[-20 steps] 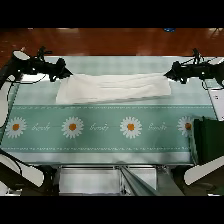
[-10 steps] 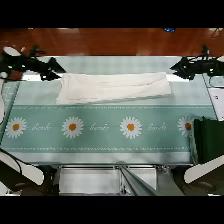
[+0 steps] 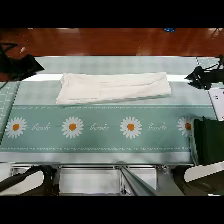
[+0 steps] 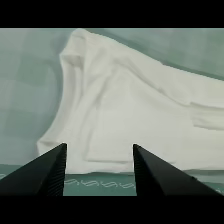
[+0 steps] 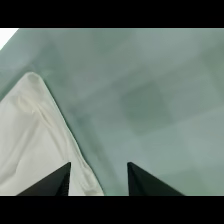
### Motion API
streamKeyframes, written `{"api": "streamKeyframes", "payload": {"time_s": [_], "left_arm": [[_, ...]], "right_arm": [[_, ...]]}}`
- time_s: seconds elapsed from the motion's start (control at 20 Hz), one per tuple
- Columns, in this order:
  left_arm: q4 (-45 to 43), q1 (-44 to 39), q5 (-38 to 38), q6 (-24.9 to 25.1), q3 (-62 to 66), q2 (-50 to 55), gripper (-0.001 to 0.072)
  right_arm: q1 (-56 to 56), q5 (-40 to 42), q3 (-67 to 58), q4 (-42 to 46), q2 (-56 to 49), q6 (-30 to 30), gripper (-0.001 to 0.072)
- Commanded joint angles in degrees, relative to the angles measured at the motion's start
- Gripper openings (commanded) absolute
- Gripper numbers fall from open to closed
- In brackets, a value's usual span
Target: Fold the shirts.
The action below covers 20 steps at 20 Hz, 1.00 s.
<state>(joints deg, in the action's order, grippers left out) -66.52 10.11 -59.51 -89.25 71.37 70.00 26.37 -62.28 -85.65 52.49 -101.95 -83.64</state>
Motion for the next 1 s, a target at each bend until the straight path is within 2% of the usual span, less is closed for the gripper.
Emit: {"api": "streamKeyframes", "payload": {"time_s": [0.0,0.2,0.4,0.45,0.55,0.6,0.65,0.7,0.75,0.8,0.95], "left_arm": [[-1.0,-7.3,14.0,-0.5,-18.0,-14.1,0.0507],[0.1,-12.7,13.0,-0.6,-21.0,-13.1,0.0507],[3.6,-14.3,13.4,-0.6,-21.0,-10.1,0.0507],[3.9,-14.3,13.5,-0.6,-21.0,-9.5,0.0507],[4.7,-14.4,13.5,-0.6,-21.0,-8.6,0.0507],[5.1,-14.4,13.4,-0.5,-21.0,-8.3,0.0506],[5.1,-14.4,13.4,-0.6,-21.0,-8.1,0.0503],[5.1,-14.4,13.4,-0.5,-20.9,-8.1,0.0432],[5.1,-14.4,13.2,-0.4,-20.9,-8.1,0.0180],[5.2,-14.4,12.9,0.0,-20.9,-8.1,0.0016],[7.0,-15.7,12.1,0.2,-20.9,-8.0,0.0013]], "right_arm": [[-3.4,2.6,2.8,-6.4,-2.9,2.2,0.0413],[-7.6,1.4,0.5,-9.6,-8.1,2.5,0.0413],[-11.4,1.2,-1.9,-10.4,-10.4,2.6,0.0407],[-12.3,1.4,-2.6,-10.3,-10.4,2.7,0.0359],[-13.5,0.9,-4.7,-10.4,-10.3,3.4,0.0059],[-13.9,0.0,-6.1,-10.4,-10.2,4.0,0.0026],[-13.9,-1.2,-6.9,-10.3,-9.5,3.9,0.0026],[-13.8,-2.0,-7.1,-9.6,-8.1,3.9,0.0025],[-13.5,-3.2,-7.1,-6.9,-6.1,3.1,0.0025],[-13.2,-4.8,-7.1,-2.6,-3.8,2.0,0.0025],[-13.6,-7.3,-2.9,8.8,7.1,1.7,0.0025]]}}
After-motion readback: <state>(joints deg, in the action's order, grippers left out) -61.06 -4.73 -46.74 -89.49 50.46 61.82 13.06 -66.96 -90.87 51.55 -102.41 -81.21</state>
